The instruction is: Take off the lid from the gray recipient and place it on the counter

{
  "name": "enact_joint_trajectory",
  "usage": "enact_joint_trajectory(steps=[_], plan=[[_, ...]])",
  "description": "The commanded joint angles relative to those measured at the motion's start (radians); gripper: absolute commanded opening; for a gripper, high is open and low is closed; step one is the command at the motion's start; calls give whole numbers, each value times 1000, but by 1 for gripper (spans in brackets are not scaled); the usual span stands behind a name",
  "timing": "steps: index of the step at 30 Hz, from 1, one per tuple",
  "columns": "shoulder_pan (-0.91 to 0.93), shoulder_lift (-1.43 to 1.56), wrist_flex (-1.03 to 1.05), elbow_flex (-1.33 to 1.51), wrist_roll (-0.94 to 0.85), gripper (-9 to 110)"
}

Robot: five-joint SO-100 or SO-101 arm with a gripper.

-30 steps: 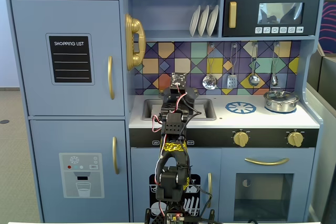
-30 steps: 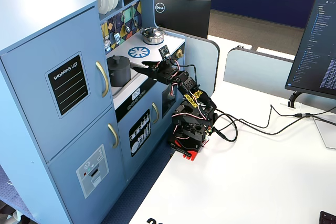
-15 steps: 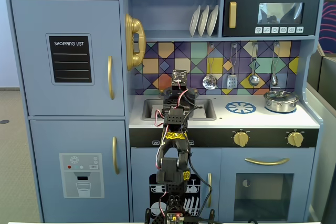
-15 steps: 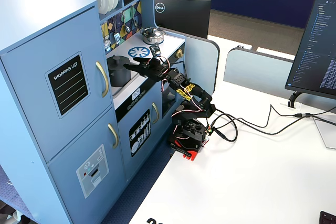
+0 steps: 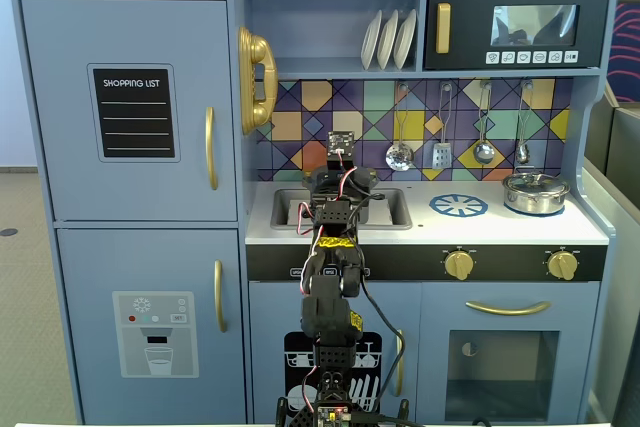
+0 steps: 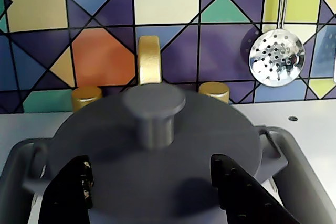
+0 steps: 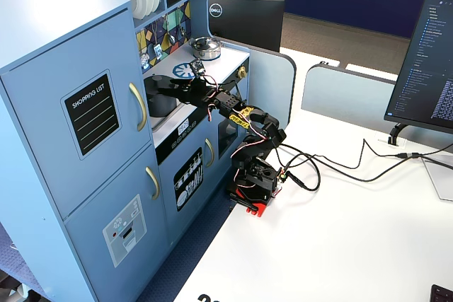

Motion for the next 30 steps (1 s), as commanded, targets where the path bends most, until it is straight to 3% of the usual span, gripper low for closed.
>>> enact_joint_trajectory(steps=[1,15,17,19,30], plan=[[-5,-67,-55,-112,-11,20],[-41,-272,-101,-250,-23,16],[-48,-284,-103,-256,-21,12],[-49,-290,-106,-256,-37,0],[-18,-249,-109,-359,-41,0]])
